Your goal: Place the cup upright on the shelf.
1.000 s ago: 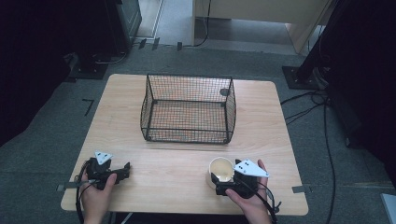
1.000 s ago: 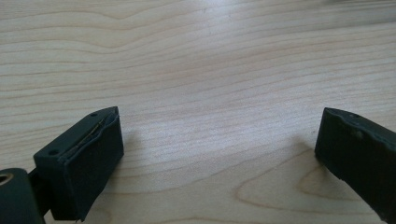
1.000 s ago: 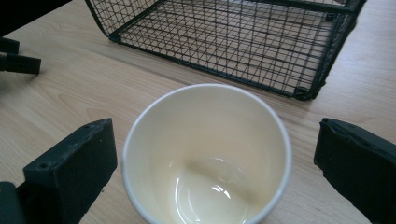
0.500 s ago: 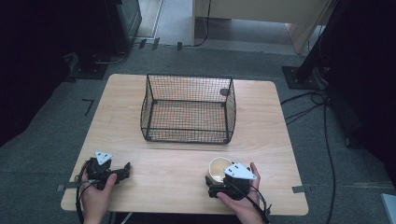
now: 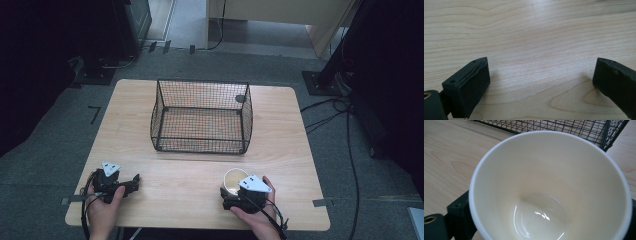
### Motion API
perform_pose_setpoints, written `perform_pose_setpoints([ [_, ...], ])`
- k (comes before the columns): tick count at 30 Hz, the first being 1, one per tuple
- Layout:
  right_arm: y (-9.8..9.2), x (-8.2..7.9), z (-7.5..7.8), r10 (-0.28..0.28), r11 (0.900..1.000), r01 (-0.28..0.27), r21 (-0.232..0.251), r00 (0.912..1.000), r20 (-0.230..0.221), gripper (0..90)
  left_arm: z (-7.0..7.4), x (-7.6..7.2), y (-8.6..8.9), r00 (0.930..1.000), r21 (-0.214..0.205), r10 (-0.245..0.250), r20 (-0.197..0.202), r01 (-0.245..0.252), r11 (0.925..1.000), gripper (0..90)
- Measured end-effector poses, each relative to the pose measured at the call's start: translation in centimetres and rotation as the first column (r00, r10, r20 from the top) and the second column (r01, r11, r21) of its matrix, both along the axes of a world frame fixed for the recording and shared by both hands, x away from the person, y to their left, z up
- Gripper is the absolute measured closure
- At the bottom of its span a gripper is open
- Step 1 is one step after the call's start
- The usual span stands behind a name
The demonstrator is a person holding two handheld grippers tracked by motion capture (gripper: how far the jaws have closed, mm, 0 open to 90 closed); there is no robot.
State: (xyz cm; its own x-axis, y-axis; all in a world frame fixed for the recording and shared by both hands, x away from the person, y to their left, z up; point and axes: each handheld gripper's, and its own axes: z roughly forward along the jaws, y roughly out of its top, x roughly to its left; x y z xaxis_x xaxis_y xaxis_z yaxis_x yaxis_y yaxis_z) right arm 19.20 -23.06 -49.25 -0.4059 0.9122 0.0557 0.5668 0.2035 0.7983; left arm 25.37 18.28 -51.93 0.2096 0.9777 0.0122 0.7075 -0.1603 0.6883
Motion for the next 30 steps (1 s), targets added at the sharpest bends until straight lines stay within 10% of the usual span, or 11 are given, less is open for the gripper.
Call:
perform_pose_setpoints([
  [30, 0.0, -0.2, 1.8, -0.002, 1.0, 0.001, 0.001, 0.997, 0.078, 9.4, 0.0, 0.0, 0.0, 1.0, 0.0, -0.006, 0.0, 0.006, 1.0, 1.5],
])
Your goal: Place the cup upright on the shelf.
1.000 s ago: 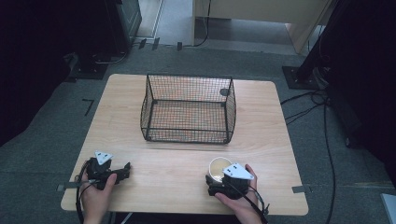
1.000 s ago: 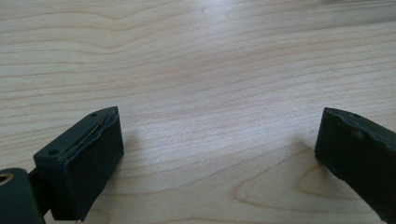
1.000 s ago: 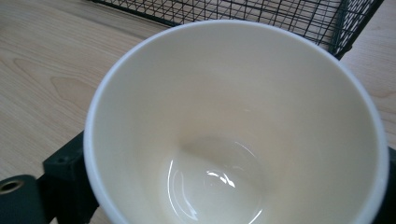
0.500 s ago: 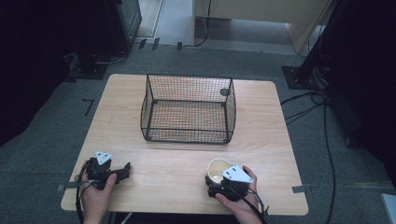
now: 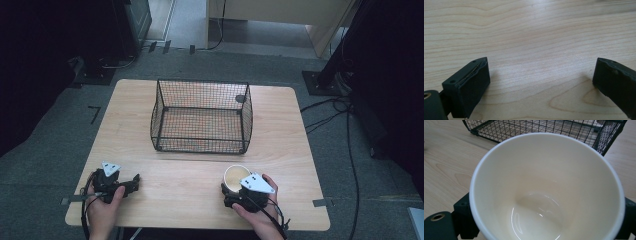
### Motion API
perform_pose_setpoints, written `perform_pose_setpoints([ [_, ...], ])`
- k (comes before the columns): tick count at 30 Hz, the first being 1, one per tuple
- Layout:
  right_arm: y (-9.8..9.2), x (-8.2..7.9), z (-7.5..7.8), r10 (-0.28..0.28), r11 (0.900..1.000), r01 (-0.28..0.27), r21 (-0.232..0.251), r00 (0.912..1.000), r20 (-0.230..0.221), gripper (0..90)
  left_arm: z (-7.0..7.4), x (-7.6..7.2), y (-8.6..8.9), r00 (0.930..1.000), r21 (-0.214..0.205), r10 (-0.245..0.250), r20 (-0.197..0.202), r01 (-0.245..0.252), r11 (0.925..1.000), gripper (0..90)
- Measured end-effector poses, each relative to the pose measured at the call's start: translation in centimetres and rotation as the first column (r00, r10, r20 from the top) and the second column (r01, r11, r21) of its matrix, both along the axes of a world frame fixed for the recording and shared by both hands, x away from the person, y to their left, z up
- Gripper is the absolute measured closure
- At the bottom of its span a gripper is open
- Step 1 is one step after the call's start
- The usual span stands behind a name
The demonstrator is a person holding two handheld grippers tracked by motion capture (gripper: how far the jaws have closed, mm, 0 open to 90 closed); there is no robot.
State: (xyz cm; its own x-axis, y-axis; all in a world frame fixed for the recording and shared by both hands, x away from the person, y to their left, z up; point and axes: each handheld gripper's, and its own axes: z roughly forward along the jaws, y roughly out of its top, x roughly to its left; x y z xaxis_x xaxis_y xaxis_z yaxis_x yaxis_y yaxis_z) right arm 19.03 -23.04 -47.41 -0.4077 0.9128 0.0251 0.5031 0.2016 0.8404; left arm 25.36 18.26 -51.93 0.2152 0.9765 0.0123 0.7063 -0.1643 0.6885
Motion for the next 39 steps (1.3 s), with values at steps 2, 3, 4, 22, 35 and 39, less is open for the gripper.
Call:
perform_pose_setpoints([
  [2, 0.0, 0.1, 0.4, -0.003, 1.0, 0.003, -0.001, 1.0, 0.008, 9.4, 0.0, 0.0, 0.0, 1.0, 0.0, -0.001, 0.0, 0.001, 1.0, 1.5],
  [3, 0.0, 0.2, 0.6, -0.006, 1.0, 0.006, -0.002, 0.9999, 0.013, 9.4, 0.0, 0.0, 0.0, 1.0, -0.001, -0.002, 0.0, 0.002, 1.0, 1.5],
  [4, 0.0, 0.3, 0.8, -0.007, 1.0, 0.007, -0.001, 0.9998, 0.016, 9.4, 0.0, 0.0, 0.0, 1.0, -0.001, -0.003, 0.0, 0.003, 1.0, 1.5],
  [22, 0.5, 2.0, 4.9, -0.007, 0.9999, 0.006, 0.012, 0.996, 0.089, 9.4, 0.0, 0.0, 0.0, 1.0, -0.001, -0.005, -0.001, 0.005, 1.0, 1.5],
  [35, 1.5, 3.6, 6.8, 0.001, 0.9999, -0.003, 0.013, 0.9924, 0.123, 9.4, 0.0, 0.0, 0.0, 1.0, -0.004, -0.009, 0.003, 0.009, 1.0, 1.5],
  [39, 1.8, 4.3, 7.8, 0.002, 0.9998, -0.004, 0.019, 0.9901, 0.141, 9.4, 0.0, 0.0, 0.0, 1.0, -0.003, -0.009, 0.003, 0.009, 1.0, 1.5],
])
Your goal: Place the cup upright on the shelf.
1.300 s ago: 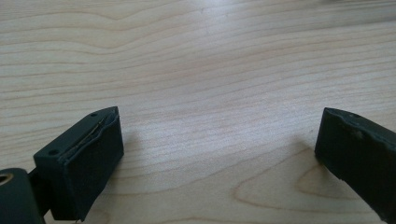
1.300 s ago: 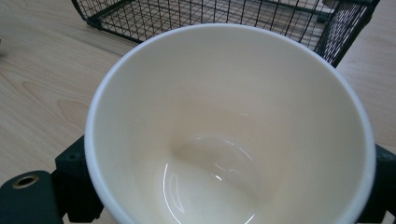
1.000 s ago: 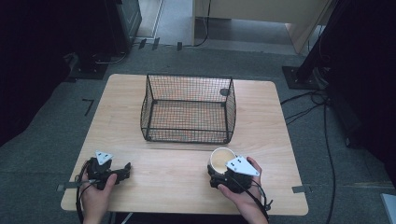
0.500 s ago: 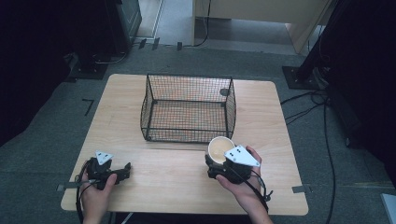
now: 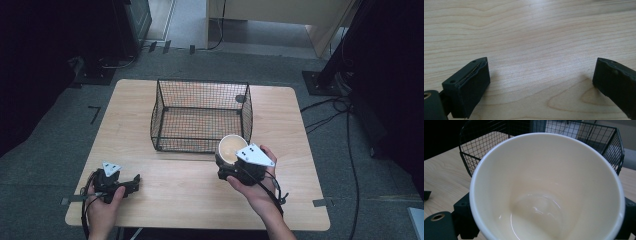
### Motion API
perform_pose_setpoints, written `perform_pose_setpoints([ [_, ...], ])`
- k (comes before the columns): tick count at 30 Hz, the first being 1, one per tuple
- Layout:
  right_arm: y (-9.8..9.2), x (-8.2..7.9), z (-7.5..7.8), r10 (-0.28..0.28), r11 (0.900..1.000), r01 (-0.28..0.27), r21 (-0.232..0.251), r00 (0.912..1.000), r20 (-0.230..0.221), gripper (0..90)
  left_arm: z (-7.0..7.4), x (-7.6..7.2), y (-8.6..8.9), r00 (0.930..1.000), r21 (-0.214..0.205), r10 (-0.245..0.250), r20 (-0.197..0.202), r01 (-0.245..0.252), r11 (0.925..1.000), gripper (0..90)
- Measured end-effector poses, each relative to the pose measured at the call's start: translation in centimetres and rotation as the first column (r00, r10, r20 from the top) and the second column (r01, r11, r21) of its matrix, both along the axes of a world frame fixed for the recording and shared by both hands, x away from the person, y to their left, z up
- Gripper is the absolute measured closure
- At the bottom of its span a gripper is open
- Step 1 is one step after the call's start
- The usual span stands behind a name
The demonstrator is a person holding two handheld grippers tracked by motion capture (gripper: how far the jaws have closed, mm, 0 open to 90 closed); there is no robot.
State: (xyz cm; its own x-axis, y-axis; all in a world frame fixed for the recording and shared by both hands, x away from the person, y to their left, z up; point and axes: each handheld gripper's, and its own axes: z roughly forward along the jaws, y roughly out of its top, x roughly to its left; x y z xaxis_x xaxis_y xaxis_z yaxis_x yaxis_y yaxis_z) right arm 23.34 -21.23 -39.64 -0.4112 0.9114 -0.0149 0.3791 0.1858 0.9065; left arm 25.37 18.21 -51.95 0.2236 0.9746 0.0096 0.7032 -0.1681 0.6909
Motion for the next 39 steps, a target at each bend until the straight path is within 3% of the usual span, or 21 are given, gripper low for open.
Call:
perform_pose_setpoints([
  [22, 0.8, 3.3, 2.5, -0.011, 0.9999, 0.01, 0.005, 0.9997, 0.023, 9.4, 0.0, 0.0, 0.0, 1.0, -0.001, 0.0, -0.002, 0.0, 1.0, 1.5],
  [39, 2.1, 7.0, 4.1, -0.021, 0.9997, 0.022, -0.012, 0.9988, 0.044, 9.4, 0.0, 0.0, 0.0, 1.0, -0.001, 0.001, 0.0, -0.001, 1.0, 1.5],
])
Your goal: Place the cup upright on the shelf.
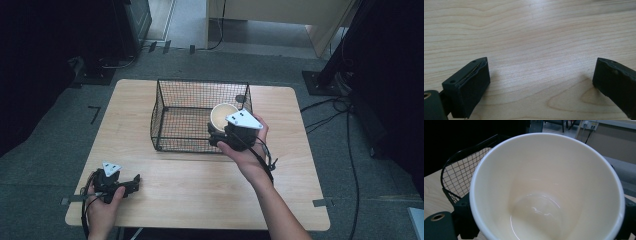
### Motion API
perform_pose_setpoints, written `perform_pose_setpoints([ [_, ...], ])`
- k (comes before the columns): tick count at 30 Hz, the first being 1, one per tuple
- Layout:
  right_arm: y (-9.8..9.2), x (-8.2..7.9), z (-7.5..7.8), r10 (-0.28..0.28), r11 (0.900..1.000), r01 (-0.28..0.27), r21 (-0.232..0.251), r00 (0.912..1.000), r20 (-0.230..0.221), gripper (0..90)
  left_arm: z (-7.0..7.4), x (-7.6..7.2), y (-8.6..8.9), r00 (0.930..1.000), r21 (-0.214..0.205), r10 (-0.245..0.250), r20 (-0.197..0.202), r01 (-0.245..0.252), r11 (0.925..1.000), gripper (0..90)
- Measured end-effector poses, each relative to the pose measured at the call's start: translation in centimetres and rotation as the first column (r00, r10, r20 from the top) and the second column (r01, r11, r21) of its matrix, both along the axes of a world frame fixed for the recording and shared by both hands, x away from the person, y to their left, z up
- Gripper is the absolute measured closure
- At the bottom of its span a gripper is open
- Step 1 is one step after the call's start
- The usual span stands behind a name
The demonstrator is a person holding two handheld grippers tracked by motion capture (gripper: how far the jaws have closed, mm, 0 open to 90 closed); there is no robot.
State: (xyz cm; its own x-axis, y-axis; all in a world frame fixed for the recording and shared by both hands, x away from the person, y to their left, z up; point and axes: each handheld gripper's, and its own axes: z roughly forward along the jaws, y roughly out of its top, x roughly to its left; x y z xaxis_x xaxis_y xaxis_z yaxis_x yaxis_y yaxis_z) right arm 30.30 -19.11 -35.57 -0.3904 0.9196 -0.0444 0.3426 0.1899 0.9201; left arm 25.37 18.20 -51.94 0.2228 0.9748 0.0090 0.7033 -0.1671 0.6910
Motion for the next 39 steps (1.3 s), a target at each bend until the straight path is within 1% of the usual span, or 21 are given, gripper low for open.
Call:
perform_pose_setpoints([
  [2, 0.2, 0.7, 0.1, -0.005, 1.0, 0.005, 0.001, 1.0, -0.002, 9.4, 0.0, 0.0, 0.0, 1.0, 0.0, 0.0, 0.0, 0.0, 1.0, 1.5],
  [5, 0.4, 1.2, 0.1, -0.007, 1.0, 0.007, -0.005, 1.0, -0.005, 9.4, 0.0, 0.0, 0.0, 1.0, 0.0, 0.0, -0.001, 0.0, 1.0, 1.5],
  [6, 0.6, 1.7, 0.1, -0.008, 0.9999, 0.008, -0.009, 0.9999, -0.007, 9.4, 0.0, 0.0, 0.0, 1.0, 0.0, 0.0, -0.001, 0.0, 1.0, 1.5],
  [10, 0.8, 2.5, 0.1, -0.014, 0.9999, 0.014, -0.007, 0.9998, -0.012, 9.4, 0.0, 0.0, 0.0, 1.0, 0.0, 0.0, 0.0, 0.0, 1.0, 1.5],
  [15, 0.9, 3.3, -0.1, -0.019, 0.9998, 0.019, -0.003, 0.9997, -0.015, 9.4, 0.0, 0.0, 0.0, 1.0, 0.0, 0.0, 0.0, 0.0, 1.0, 1.5],
  [18, 1.0, 4.2, -0.4, -0.025, 0.9997, 0.025, -0.008, 0.9996, -0.016, 9.4, 0.0, 0.0, 0.0, 1.0, 0.0, 0.0, 0.0, 0.0, 1.0, 1.5],
  [19, 1.0, 4.2, -0.4, -0.025, 0.9997, 0.025, -0.008, 0.9996, -0.016, 9.4, 0.0, 0.0, 0.0, 1.0, 0.0, 0.0, 0.0, 0.0, 1.0, 1.5],
  [20, 1.0, 4.7, -0.5, -0.027, 0.9996, 0.027, -0.005, 0.9995, -0.016, 9.4, 0.0, 0.0, 0.0, 1.0, 0.0, 0.0, 0.0, 0.0, 1.0, 1.5],
  [21, 1.0, 4.7, -0.5, -0.027, 0.9996, 0.027, -0.005, 0.9995, -0.016, 9.4, 0.0, 0.0, 0.0, 1.0, 0.0, 0.0, 0.0, 0.0, 1.0, 1.5],
  [23, 1.1, 5.5, -0.8, -0.029, 0.9996, 0.029, 0.003, 0.9991, -0.032, 9.4, 0.0, 0.0, 0.0, 1.0, -0.001, 0.001, 0.0, -0.001, 1.0, 1.5],
  [27, 1.4, 6.8, -1.2, -0.034, 0.9994, 0.034, -0.002, 0.9983, -0.048, 9.3, 0.0, 0.0, 0.0, 1.0, 0.0, 0.0, -0.001, 0.0, 1.0, 1.5],
  [28, 1.4, 6.8, -1.2, -0.034, 0.9994, 0.034, -0.002, 0.9983, -0.048, 9.3, 0.0, 0.0, 0.0, 1.0, 0.0, 0.0, -0.001, 0.0, 1.0, 1.5],
  [29, 1.6, 7.4, -1.4, -0.033, 0.9994, 0.033, -0.004, 0.9983, -0.048, 9.3, 0.0, 0.0, 0.0, 1.0, 0.0, -0.001, -0.001, 0.001, 1.0, 1.5],
  [30, 1.6, 7.4, -1.4, -0.033, 0.9994, 0.033, -0.004, 0.9983, -0.048, 9.3, 0.0, 0.0, 0.0, 1.0, 0.0, -0.001, -0.001, 0.001, 1.0, 1.5],
  [31, 1.8, 7.9, -1.6, -0.02, 0.9997, 0.02, -0.011, 0.999, -0.039, 9.4, 0.0, 0.0, 0.0, 1.0, 0.0, 0.0, -0.001, 0.0, 1.0, 1.5],
  [33, 1.8, 8.2, -1.7, -0.01, 0.9999, 0.01, -0.012, 0.9994, -0.034, 9.3, 0.0, 0.0, 0.0, 1.0, 0.0, 0.0, -0.001, 0.0, 1.0, 1.5],
  [34, 2.0, 8.6, -1.9, 0.002, 1.0, -0.002, 0.0, 0.9995, -0.032, 9.4, 0.0, 0.0, 0.0, 1.0, 0.001, -0.001, -0.001, 0.001, 1.0, 1.5],
  [36, 2.2, 9.1, -2.1, 0.01, 0.9999, -0.01, 0.004, 0.9996, -0.027, 9.4, 0.0, 0.0, 0.0, 1.0, 0.0, -0.001, -0.001, 0.001, 1.0, 1.5],
  [39, 2.4, 9.8, -2.3, 0.019, 0.9998, -0.019, -0.007, 0.9997, -0.017, 9.3, 0.0, 0.0, 0.0, 1.0, 0.001, -0.001, -0.001, 0.001, 1.0, 1.5],
])
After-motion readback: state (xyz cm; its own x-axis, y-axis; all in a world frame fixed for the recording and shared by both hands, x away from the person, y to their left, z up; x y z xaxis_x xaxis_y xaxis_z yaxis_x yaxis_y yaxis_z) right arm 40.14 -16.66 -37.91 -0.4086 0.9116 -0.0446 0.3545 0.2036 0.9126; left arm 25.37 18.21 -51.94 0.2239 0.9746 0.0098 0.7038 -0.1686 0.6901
